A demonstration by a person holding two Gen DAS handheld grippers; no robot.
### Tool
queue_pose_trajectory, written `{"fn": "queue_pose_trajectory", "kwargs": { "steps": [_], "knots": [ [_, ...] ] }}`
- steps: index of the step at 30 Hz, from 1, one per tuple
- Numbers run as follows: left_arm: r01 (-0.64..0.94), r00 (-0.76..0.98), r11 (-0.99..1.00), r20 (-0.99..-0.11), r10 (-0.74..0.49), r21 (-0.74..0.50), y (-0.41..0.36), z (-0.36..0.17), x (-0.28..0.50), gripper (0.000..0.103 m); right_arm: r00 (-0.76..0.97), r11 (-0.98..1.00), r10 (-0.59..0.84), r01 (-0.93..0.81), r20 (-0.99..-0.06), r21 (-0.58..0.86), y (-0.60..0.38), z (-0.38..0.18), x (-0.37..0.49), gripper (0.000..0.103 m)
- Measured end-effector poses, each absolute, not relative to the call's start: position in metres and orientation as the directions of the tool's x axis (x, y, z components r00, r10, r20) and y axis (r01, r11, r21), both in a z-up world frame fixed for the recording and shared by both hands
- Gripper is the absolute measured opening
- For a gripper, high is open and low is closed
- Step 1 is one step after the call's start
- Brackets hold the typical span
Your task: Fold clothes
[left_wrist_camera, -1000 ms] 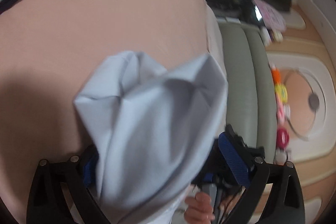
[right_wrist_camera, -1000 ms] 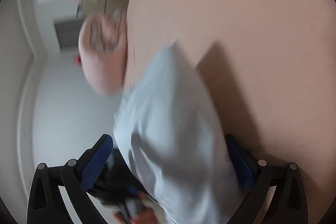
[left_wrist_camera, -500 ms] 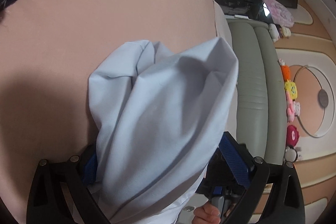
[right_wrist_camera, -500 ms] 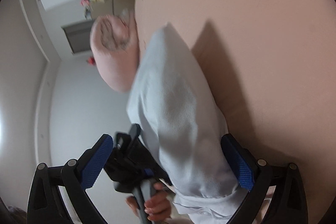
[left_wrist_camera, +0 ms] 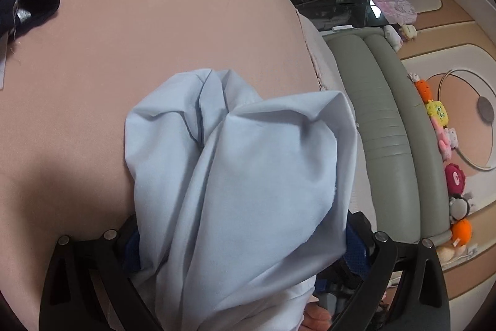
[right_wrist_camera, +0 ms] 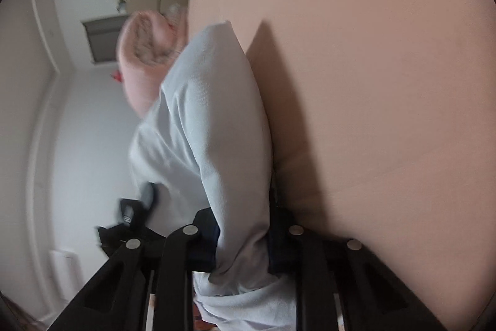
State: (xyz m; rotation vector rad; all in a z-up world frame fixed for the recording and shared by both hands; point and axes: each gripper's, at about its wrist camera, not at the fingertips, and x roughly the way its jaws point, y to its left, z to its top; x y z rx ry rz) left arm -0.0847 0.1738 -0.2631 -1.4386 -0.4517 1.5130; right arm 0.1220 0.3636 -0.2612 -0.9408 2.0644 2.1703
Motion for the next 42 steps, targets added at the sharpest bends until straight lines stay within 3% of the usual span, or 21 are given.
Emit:
{"fn": "queue_pose_trajectory", "kwargs": {
  "steps": [1, 4, 6, 9, 15, 19, 26, 30, 42],
  "knots": [
    [-0.386, 0.157, -0.469, -0.557, 0.815, -0.795, 0.174, -0.263, -0.085, 0.099, -0.814, -0.149, -0.388, -0.408, -0.433, 0.901, 0.363, -0.259, 0.121, 0.019],
    [-0.411, 0.130, -0.504, -0.596, 0.792, -0.760, 0.160, -0.268, -0.082, 0.082, -0.810, -0.171, -0.364, -0.426, -0.459, 0.888, 0.361, -0.253, 0.128, 0.020],
    [-0.404, 0.110, -0.524, -0.609, 0.786, -0.749, 0.149, -0.271, -0.083, 0.063, -0.819, -0.173, -0.361, -0.412, -0.447, 0.895, 0.361, -0.253, 0.129, 0.022],
    [-0.366, 0.097, -0.526, -0.594, 0.799, -0.768, 0.140, -0.278, -0.088, 0.043, -0.822, -0.159, -0.367, -0.406, -0.436, 0.900, 0.359, -0.250, 0.131, 0.028],
    [-0.372, 0.080, -0.502, -0.566, 0.821, -0.780, 0.138, -0.281, -0.089, 0.041, -0.805, -0.195, -0.321, -0.459, -0.499, 0.867, 0.355, -0.239, 0.139, 0.040],
    [-0.394, 0.059, -0.492, -0.555, 0.830, -0.777, 0.130, -0.281, -0.086, 0.041, -0.770, -0.299, -0.257, -0.511, -0.584, 0.806, 0.345, -0.225, 0.134, 0.039],
    [-0.472, -0.008, -0.502, -0.566, 0.824, -0.725, 0.138, -0.267, -0.077, 0.037, -0.693, -0.559, -0.059, -0.574, -0.719, 0.599, 0.314, -0.185, 0.110, 0.029],
    [-0.512, -0.019, -0.494, -0.566, 0.824, -0.702, 0.138, -0.258, -0.071, 0.036, -0.675, -0.613, -0.003, -0.582, -0.738, 0.534, 0.310, -0.167, 0.090, 0.028],
    [-0.533, 0.072, -0.370, -0.476, 0.876, -0.761, 0.173, -0.216, -0.053, 0.036, -0.694, -0.700, 0.126, -0.568, -0.709, 0.432, 0.333, -0.107, 0.137, 0.028]
  ]
}}
